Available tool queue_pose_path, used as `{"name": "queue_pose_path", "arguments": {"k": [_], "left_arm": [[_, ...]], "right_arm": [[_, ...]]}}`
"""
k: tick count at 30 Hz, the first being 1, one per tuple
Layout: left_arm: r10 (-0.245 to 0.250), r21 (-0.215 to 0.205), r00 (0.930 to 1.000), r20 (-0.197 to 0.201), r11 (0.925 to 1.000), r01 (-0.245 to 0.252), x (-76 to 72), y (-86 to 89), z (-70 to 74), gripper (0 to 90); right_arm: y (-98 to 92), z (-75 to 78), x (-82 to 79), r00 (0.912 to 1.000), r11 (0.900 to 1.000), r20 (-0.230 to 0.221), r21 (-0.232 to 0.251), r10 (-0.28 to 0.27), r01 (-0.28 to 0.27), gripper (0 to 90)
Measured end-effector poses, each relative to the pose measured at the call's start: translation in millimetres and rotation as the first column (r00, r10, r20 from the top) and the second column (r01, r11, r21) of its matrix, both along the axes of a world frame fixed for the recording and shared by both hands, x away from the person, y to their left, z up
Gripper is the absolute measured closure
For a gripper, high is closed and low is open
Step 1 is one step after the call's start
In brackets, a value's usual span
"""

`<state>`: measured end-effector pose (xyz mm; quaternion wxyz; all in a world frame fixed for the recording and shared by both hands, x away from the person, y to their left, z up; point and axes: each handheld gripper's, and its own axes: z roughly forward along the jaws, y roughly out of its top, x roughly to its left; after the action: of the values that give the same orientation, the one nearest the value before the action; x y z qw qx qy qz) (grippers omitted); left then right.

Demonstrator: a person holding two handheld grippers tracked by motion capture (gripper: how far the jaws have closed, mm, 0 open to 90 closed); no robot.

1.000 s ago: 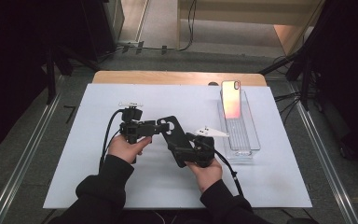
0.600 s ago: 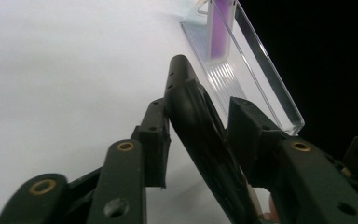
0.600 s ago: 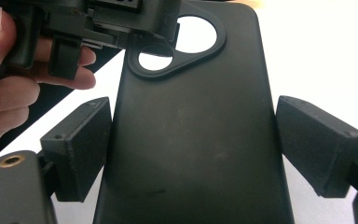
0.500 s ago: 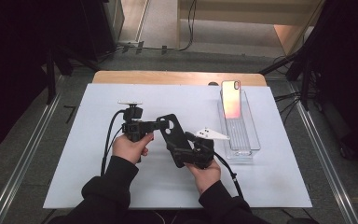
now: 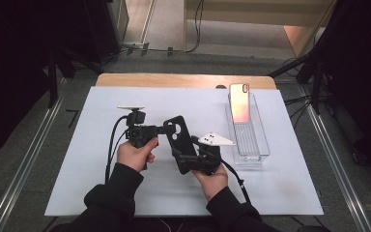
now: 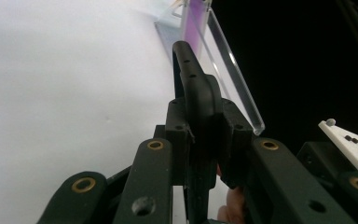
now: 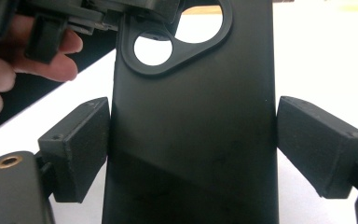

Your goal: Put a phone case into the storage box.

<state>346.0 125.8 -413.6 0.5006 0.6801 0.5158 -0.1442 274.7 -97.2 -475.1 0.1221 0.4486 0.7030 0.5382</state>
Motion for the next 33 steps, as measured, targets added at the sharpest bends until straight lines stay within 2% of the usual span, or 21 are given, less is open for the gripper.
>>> {"name": "queue_pose_path", "arguments": {"k": [2,3,5,7,10,13,17,18,22,24,28,30,31,32,33], "left_arm": [[0.000,-0.013,1.0000,0.002,0.9999,0.000,-0.9,0.8,1.5,78.1],[-0.002,-0.011,1.0000,0.005,0.9999,0.002,-1.3,1.2,2.2,78.4],[-0.003,-0.015,0.9999,0.013,0.9999,0.003,-2.3,2.4,4.3,78.5],[-0.003,-0.024,0.9997,0.024,0.9997,0.004,-3.0,3.7,6.3,78.5],[-0.001,-0.007,0.9982,0.059,1.0000,0.001,-4.8,4.9,10.5,78.4],[0.004,0.015,0.9951,0.099,0.9999,-0.006,-7.1,6.0,14.2,78.4],[-0.006,0.034,0.9840,0.178,0.9994,0.000,-11.4,6.2,18.8,78.2],[-0.008,0.041,0.9785,0.206,0.9992,-0.001,-12.9,5.8,19.7,78.2],[-0.014,0.084,0.9599,0.280,0.9964,-0.010,-17.2,3.0,21.5,78.2],[-0.028,0.100,0.9445,0.327,0.9950,-0.005,-19.4,1.8,22.0,78.2],[-0.051,0.110,0.9220,0.384,0.9939,0.009,-23.3,-0.6,23.0,78.1],[-0.060,0.137,0.9032,0.425,0.9906,0.001,-26.0,-3.1,22.9,78.1],[-0.064,0.147,0.8990,0.433,0.9891,-0.001,-27.0,-3.9,23.0,78.1],[-0.072,0.161,0.8906,0.449,0.9870,-0.001,-28.2,-5.1,23.0,78.2],[-0.080,0.167,0.8859,0.457,0.9860,0.003,-28.9,-5.7,22.8,78.2]], "right_arm": [[0.1,3.6,0.6,0.9998,0.999,0.016,-0.029,0.013,-0.013,10.5],[-1.2,6.3,1.2,0.9990,0.999,0.020,-0.010,0.039,-0.039,9.6],[-2.4,8.8,2.5,0.9962,0.997,0.038,0.019,0.078,-0.079,0.0],[-1.8,12.7,4.2,0.9912,0.991,0.025,0.023,0.130,-0.130,0.0],[-0.1,18.1,5.6,0.9857,0.986,-0.003,-0.004,0.169,-0.169,0.0],[-2.0,21.7,5.9,0.9843,0.984,-0.011,-0.018,0.176,-0.176,0.0],[-6.7,25.9,8.7,0.9760,0.976,-0.042,-0.041,0.214,-0.215,0.0],[-7.8,26.9,9.8,0.9719,0.971,-0.048,-0.049,0.231,-0.233,0.0],[-13.7,31.7,13.6,0.9697,0.970,-0.062,-0.040,0.236,-0.239,0.0],[-16.0,34.1,14.1,0.9699,0.970,-0.063,-0.046,0.235,-0.238,0.0],[-20.4,37.5,17.1,0.9696,0.970,-0.075,-0.047,0.233,-0.237,0.0],[-23.5,39.0,19.1,0.9666,0.969,-0.080,-0.033,0.244,-0.247,0.0],[-24.7,39.7,19.6,0.9675,0.969,-0.075,-0.036,0.241,-0.245,0.0],[-25.3,40.3,19.7,0.9683,0.969,-0.073,-0.040,0.239,-0.242,0.0],[-26.1,40.8,20.4,0.9693,0.970,-0.066,-0.041,0.237,-0.240,0.0]]}}
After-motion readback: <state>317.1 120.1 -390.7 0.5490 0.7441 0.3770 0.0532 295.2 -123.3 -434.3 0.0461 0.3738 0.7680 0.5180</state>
